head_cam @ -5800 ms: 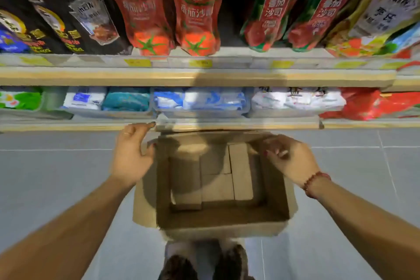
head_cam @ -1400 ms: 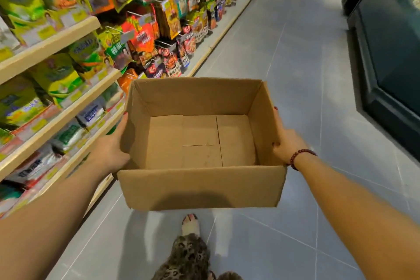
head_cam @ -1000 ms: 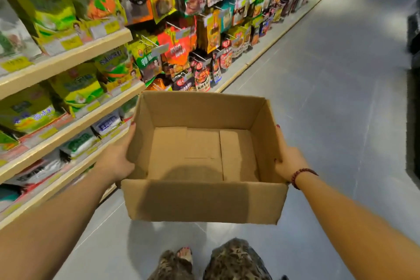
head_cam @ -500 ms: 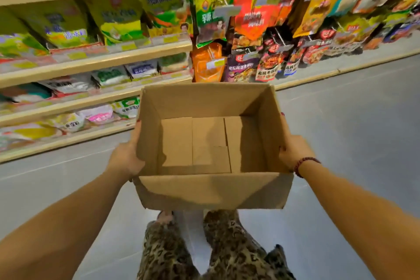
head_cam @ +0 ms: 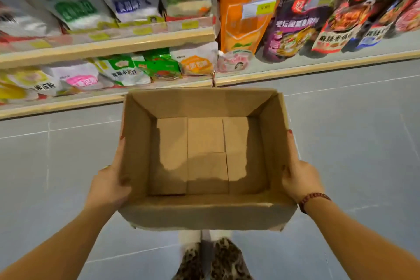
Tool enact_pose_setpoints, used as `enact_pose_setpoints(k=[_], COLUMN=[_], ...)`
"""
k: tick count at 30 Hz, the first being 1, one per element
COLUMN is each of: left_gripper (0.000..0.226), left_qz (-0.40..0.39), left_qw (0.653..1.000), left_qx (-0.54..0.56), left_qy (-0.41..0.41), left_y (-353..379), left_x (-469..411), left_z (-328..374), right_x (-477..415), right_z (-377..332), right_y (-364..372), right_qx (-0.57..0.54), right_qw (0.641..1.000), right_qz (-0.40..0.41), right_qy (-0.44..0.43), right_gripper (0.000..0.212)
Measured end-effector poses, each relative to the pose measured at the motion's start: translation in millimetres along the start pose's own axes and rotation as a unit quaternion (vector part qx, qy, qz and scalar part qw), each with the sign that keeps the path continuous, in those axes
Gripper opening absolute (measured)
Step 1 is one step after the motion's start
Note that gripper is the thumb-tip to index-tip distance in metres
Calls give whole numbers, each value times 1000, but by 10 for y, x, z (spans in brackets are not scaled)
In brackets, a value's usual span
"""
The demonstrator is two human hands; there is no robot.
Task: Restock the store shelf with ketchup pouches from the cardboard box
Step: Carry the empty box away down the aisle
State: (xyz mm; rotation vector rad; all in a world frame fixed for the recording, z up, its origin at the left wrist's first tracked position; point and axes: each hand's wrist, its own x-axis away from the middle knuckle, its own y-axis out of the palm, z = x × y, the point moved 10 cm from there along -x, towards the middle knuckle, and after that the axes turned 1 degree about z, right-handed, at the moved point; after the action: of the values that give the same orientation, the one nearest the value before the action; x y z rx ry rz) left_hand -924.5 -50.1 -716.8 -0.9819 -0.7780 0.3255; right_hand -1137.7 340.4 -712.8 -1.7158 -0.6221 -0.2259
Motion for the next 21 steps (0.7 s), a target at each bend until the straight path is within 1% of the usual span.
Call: enact_pose_setpoints(k=[2, 4, 9, 15, 18, 21], left_gripper=[113, 112, 109, 108, 108, 105], left_qz=[3, 11, 24, 55, 51, 40], left_qw=[1000, 1000, 998, 995, 996, 996], left_qx=[-4, 9, 29, 35, 18, 15], left_qy=[-12, -23, -57, -76, -67, -81], left_y=[322, 606, 1236, 1674, 1837, 2010], left_x=[-203, -391, -886, -1287, -1408, -1436], left_z=[-159, -297, -574, -737, -797, -888], right_x=[-270, -528, -1176, -1674, -1797, -1787], right_z=[70, 125, 203, 254, 276, 335], right_y=[398, 699, 1224, 1674, 1907, 2185], right_qx=[2, 5, 9, 16, 21, 22], right_qw=[1000, 1000, 1000, 999, 999, 999], right_qz=[-10, -2, 12, 37, 32, 19], right_qy=[-4, -3, -10, -13, -13, 14], right_gripper=[100, 99, 100, 99, 99, 100])
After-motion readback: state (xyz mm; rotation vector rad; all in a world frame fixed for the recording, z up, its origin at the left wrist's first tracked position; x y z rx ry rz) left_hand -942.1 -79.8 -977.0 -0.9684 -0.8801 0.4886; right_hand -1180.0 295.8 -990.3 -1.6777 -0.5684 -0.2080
